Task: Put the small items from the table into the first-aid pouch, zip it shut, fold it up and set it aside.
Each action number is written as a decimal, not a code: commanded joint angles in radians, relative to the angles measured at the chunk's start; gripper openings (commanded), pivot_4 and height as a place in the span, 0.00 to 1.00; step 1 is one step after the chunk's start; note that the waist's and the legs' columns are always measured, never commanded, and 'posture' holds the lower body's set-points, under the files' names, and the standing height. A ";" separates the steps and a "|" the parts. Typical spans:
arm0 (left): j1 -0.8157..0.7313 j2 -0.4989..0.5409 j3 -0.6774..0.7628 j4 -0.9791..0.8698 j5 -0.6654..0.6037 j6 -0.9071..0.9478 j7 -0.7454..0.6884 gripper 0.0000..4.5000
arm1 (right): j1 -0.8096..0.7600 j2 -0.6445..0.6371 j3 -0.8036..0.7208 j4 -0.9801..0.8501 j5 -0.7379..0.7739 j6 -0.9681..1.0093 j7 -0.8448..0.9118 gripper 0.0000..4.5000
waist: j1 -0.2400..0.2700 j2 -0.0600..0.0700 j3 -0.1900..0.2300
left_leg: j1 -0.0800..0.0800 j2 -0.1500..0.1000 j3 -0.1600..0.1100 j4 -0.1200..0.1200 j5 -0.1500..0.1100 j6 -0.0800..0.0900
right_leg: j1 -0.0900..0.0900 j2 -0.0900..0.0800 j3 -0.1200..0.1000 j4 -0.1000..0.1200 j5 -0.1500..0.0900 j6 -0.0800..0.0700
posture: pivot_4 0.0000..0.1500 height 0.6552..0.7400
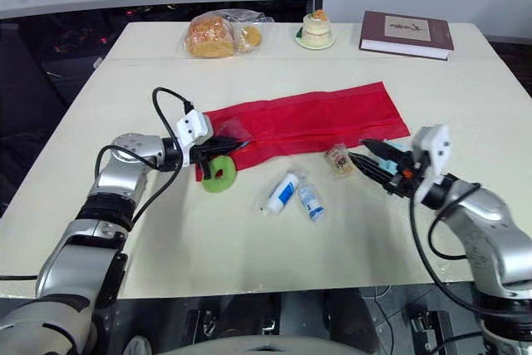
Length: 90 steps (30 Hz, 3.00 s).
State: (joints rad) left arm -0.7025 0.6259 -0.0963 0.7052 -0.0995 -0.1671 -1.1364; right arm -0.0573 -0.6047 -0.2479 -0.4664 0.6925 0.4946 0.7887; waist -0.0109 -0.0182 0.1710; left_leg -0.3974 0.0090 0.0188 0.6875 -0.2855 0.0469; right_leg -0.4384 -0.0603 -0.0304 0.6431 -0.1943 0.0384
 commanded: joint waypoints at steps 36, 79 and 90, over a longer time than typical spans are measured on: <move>-0.220 -0.112 -0.060 0.048 0.107 0.094 0.085 1.00 | 0.072 -0.108 -0.107 -0.270 0.109 -0.028 -0.069 1.00 | 0.025 -0.004 0.001 | 0.000 -0.003 0.000 0.005 0.000 0.000 | 0.004 0.000 0.001 0.000 0.000 0.000 | 1.00 0.87; -0.248 -0.259 -0.152 0.371 0.229 -0.697 -0.012 0.01 | 0.192 -0.109 -0.200 -0.300 0.121 -0.062 -0.099 1.00 | 0.026 -0.005 0.001 | -0.001 -0.002 -0.001 0.010 -0.001 0.002 | 0.005 -0.001 0.000 0.000 0.001 0.001 | 1.00 0.87; -0.273 -0.215 -0.133 0.438 0.228 -0.725 -0.042 0.01 | 0.188 -0.146 -0.191 -0.295 0.131 -0.041 -0.084 1.00 | 0.024 -0.005 0.001 | -0.001 -0.003 -0.001 0.010 -0.001 0.002 | 0.006 -0.001 0.000 0.000 0.001 0.001 | 1.00 0.87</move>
State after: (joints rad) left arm -0.9408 0.3901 -0.2433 1.1262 0.1181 -0.8860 -1.2130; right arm 0.1363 -0.7376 -0.4104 -0.7338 0.8036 0.4552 0.6982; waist 0.0134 -0.0228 0.1724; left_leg -0.3981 0.0066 0.0181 0.6979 -0.2868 0.0490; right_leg -0.4327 -0.0611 -0.0301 0.6430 -0.1934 0.0395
